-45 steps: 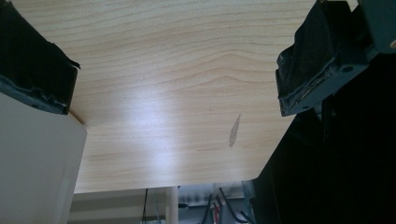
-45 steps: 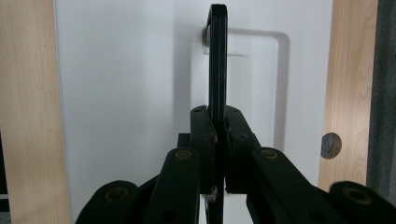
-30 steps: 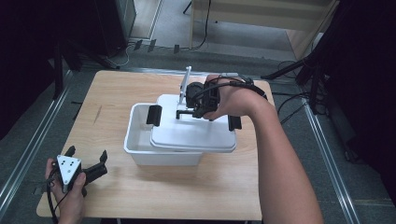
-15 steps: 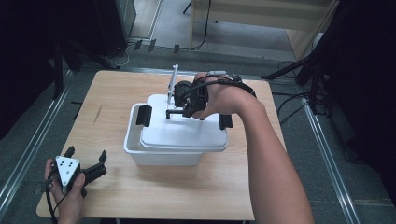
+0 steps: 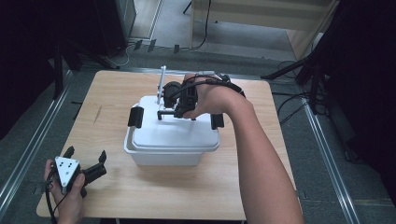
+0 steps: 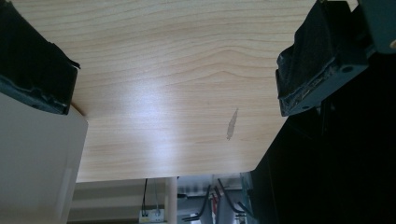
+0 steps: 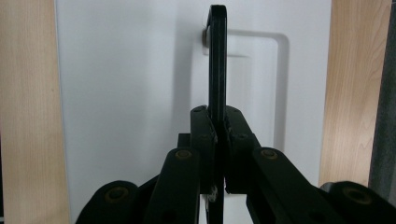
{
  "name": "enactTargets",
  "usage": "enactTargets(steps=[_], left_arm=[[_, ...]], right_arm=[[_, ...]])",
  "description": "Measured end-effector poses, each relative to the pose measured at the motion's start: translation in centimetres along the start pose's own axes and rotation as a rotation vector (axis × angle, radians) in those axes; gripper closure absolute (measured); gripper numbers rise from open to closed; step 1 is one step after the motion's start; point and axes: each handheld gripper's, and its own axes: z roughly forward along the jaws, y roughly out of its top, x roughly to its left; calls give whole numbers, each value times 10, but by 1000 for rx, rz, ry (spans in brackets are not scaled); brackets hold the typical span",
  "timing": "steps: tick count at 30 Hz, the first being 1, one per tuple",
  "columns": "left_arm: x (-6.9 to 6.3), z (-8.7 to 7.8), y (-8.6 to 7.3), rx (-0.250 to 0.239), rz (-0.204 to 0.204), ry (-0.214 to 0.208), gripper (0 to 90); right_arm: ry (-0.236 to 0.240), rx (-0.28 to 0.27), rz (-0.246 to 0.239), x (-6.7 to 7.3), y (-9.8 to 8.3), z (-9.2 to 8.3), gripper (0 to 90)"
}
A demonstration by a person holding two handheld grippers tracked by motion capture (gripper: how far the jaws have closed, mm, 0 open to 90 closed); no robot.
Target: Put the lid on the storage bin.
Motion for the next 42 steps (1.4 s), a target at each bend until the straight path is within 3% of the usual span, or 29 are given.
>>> enactTargets(steps=[22, 42], left_arm=[[0, 0, 0, -2, -6, -6, 0], [0, 0, 0, 1, 7, -9, 0]], right_arm=[[24, 17, 5, -1, 30, 19, 852], [33, 38, 16, -1, 30, 35, 852]])
